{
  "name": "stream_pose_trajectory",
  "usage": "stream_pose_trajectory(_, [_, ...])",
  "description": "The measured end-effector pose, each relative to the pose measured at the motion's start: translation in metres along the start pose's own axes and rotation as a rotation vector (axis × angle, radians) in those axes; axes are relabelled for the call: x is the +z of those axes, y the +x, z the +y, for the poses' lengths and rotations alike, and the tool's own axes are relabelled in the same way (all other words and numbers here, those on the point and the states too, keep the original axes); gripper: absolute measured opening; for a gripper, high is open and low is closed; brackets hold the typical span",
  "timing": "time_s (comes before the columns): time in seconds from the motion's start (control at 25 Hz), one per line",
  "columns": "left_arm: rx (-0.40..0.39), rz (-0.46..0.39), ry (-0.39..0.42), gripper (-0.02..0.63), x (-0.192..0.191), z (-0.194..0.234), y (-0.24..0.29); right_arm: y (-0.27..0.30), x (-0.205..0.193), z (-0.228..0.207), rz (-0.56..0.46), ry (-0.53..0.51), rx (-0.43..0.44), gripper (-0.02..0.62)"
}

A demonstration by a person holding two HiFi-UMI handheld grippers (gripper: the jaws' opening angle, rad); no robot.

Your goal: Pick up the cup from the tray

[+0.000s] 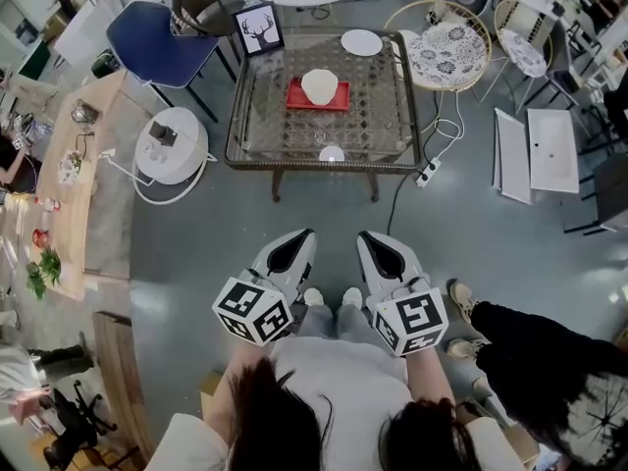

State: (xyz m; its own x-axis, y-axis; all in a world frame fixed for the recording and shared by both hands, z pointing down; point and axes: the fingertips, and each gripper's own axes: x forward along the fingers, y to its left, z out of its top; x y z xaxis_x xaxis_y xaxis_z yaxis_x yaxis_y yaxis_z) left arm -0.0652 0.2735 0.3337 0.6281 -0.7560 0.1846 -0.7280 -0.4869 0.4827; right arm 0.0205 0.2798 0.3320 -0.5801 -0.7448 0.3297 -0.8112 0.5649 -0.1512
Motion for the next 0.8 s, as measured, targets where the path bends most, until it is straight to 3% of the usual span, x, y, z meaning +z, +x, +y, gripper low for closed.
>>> stream_pose_trajectory(0.12, [-0.005,0.004,-0.001,0.0,0.0,0.005,-0.005,0.005,-0.003,0.008,0.021,-0.011,0.015,0.034])
stream_pose_trajectory(0.28, [-0.013,0.012,0.0,0.0,0.0,0.014,-0.009,0.014,-0.001,0.025,0.033,-0.019,0.085,0.219])
stream_pose_trajectory(0.36, [-0.016,0.014,0.002,0.0,0.002,0.019,-0.01,0.018,0.002,0.028,0.026,-0.024,0.088,0.259])
stream_pose_trajectory(0.52, [-0.023,0.013,0.019,0.0,0.011,0.027,-0.013,0.025,0.003,0.032,0.03,-0.023,0.077,0.299])
stream_pose_trajectory(0.8, [-0.028,0.022,0.055,0.0,0.016,0.04,-0.01,0.031,0.002,0.031,0.029,-0.027,0.035,0.301])
